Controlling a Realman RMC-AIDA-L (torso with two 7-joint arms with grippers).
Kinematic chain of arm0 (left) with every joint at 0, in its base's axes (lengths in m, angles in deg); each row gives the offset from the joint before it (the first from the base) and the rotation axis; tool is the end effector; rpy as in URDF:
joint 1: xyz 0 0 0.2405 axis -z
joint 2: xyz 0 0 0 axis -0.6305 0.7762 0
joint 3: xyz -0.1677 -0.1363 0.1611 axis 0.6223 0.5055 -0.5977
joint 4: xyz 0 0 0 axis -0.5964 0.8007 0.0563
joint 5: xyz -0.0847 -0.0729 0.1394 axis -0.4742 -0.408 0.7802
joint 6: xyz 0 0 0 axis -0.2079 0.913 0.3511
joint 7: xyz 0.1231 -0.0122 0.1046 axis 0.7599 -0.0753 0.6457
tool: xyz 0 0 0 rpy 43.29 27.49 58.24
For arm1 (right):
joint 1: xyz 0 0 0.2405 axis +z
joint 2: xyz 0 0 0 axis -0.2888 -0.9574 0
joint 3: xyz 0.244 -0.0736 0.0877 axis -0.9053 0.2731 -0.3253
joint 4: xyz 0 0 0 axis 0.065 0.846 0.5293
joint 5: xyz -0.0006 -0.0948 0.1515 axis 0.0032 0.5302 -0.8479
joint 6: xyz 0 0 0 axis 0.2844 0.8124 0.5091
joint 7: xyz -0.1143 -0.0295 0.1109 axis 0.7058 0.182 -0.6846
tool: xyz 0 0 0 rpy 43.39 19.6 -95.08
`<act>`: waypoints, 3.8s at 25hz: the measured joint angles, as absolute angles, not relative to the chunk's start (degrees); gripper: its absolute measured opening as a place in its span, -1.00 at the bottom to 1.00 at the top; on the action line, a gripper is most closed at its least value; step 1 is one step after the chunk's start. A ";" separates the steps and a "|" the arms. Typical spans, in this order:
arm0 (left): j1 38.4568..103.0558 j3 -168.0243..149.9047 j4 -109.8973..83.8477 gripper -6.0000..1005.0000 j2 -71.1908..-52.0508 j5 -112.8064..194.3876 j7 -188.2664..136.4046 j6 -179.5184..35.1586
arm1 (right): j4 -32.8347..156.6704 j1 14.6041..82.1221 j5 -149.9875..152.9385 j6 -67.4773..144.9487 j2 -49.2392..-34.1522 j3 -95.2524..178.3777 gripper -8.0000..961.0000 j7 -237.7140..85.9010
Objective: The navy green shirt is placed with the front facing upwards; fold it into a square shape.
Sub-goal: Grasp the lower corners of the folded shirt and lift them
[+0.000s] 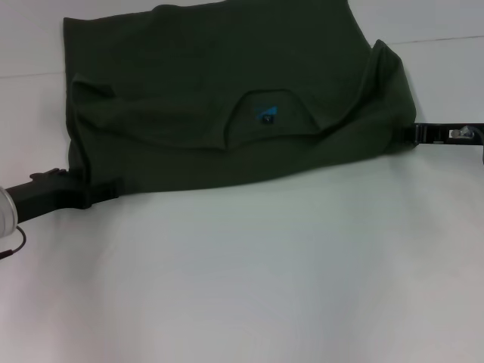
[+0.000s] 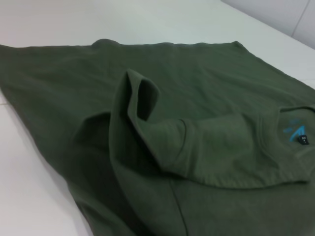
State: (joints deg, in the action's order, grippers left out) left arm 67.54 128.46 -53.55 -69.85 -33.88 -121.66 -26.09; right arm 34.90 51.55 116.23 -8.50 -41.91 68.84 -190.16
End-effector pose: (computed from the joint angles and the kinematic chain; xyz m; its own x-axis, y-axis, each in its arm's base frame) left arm -0.3009 0.3580 -0.0448 0.6612 0.5887 0.4650 0.7500 -0.5025 -0.4301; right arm 0.3407 0.3848 0.0220 0.3749 -0.7447 -0.5522 -0.9133 -0.1943 -0.3580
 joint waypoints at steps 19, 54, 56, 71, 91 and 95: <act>68.54 128.19 -52.33 0.80 -69.83 -33.13 -121.75 -28.18 | 34.91 51.50 116.23 -8.19 -41.91 68.83 -0.89 -190.16; 70.28 127.98 -50.99 -0.76 -68.84 -30.84 -122.50 -27.04 | 34.90 51.67 116.23 -7.48 -41.91 68.83 -0.89 -190.15; 70.29 127.96 -51.08 -0.88 -68.80 -30.85 -122.49 -26.85 | 34.91 51.62 116.21 -7.47 -41.92 68.82 -0.89 -190.13; 68.33 128.33 -52.12 -0.89 -67.19 -31.05 -122.67 -22.23 | 34.90 51.41 116.13 -7.48 -42.07 68.74 -0.89 -189.72; 67.89 132.46 -54.51 -0.26 -68.50 -31.45 -123.80 -21.75 | 34.90 51.70 116.14 -7.41 -42.18 68.75 -0.89 -189.57; 68.21 131.53 -54.39 -0.08 -68.66 -31.12 -123.62 -22.65 | 34.90 51.69 116.14 -7.51 -42.18 68.75 -0.89 -189.54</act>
State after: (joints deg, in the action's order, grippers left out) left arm 68.21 131.53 -54.39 -68.66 -31.12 -123.62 -22.65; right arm 34.90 51.69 116.14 -7.51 -42.18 68.75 -189.54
